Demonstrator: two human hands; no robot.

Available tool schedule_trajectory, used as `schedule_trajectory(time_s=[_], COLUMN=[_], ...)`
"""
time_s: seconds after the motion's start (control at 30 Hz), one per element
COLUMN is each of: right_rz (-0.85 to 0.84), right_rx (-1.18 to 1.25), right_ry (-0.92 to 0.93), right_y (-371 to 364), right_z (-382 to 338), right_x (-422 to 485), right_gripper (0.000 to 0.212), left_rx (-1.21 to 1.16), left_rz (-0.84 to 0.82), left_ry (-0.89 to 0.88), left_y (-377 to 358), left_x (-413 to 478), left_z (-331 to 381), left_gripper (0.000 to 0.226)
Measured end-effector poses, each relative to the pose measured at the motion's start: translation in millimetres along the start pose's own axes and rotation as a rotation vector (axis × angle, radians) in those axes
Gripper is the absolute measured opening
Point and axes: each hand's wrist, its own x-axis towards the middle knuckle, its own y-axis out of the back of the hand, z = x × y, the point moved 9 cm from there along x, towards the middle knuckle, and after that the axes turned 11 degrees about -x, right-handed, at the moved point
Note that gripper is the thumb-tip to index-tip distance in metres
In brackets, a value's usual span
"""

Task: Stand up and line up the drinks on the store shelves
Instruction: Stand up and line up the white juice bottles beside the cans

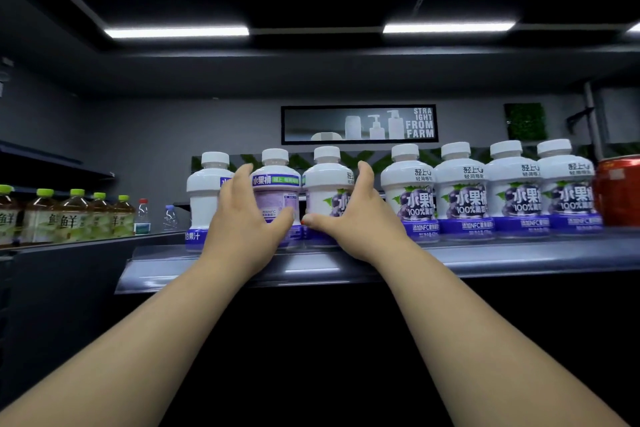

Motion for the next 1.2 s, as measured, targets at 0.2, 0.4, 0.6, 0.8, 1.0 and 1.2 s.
schedule_trajectory(time_s=[0.2,0.4,0.6,0.8,1.0,1.2], right_rz=[-0.029,-0.01,0.075,0.095,0.082,0.1], right_rx=[0.021,-0.047,-0.118,-0.147,-0.091,-0.073], right_ry=[-0.019,0.003,0.02,0.03,0.017,0.01], right_y=[-5,-4,3,2,3,4], right_z=[2,-2,-6,-3,-2,0], right_x=[1,-2,-9,-15,-14,-14], right_gripper=[0.118,0.123,0.12,0.112,0.129,0.12], left_rx=[0.057,-0.013,0.078,0.123,0.164,0.16], left_rz=[-0.113,-0.063,-0.099,-0.136,-0.154,-0.138], left_ry=[0.088,0.105,0.135,0.119,0.159,0.165], left_y=[-10,-3,-5,-7,-9,-7], left_x=[0,1,-1,-5,-6,-6], left_z=[-5,-10,-9,-5,-8,-8], left_gripper=[0.09,0.099,0.091,0.104,0.095,0.101])
